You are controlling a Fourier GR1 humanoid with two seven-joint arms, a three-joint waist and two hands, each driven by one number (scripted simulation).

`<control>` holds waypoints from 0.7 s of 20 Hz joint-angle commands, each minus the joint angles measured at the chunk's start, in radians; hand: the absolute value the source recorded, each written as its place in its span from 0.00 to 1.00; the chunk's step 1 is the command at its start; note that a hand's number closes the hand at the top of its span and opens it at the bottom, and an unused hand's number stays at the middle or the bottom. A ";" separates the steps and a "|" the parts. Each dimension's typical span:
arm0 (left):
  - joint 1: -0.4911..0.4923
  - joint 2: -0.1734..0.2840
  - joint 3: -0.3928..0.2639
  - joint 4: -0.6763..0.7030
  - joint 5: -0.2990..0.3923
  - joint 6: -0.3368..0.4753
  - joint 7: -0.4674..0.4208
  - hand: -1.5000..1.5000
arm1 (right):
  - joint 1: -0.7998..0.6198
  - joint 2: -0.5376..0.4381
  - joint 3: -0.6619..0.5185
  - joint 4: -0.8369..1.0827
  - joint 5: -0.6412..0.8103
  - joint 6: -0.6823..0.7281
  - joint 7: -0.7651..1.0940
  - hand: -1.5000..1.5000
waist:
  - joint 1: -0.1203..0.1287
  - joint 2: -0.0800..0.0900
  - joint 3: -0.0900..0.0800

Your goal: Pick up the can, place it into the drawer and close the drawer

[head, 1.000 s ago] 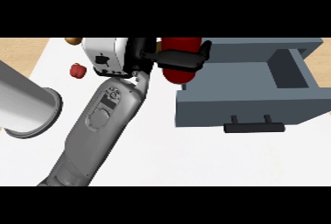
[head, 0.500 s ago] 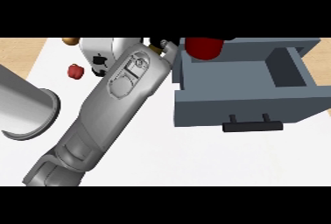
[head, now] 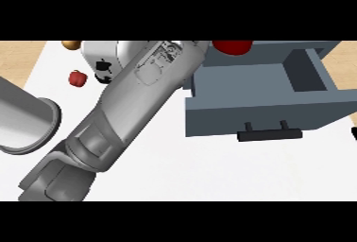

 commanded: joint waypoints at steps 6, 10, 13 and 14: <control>-0.083 0.000 -0.036 0.192 0.110 -0.013 -0.085 1.00 | 0.048 0.008 0.032 -0.100 0.003 0.005 0.037 0.00 | -0.021 0.004 0.000; -0.086 0.000 -0.129 0.212 0.159 0.010 -0.108 1.00 | -0.044 -0.007 0.021 -0.042 0.011 -0.026 0.058 0.00 | -0.028 0.007 0.001; -0.045 0.000 -0.179 0.225 0.181 0.040 -0.163 1.00 | -0.033 0.011 0.035 0.015 0.052 -0.024 -0.011 0.00 | -0.039 0.011 0.001; -0.075 0.000 -0.202 0.223 0.188 0.060 -0.140 1.00 | -0.113 -0.003 0.040 0.044 0.057 -0.047 0.036 0.00 | -0.036 0.012 0.001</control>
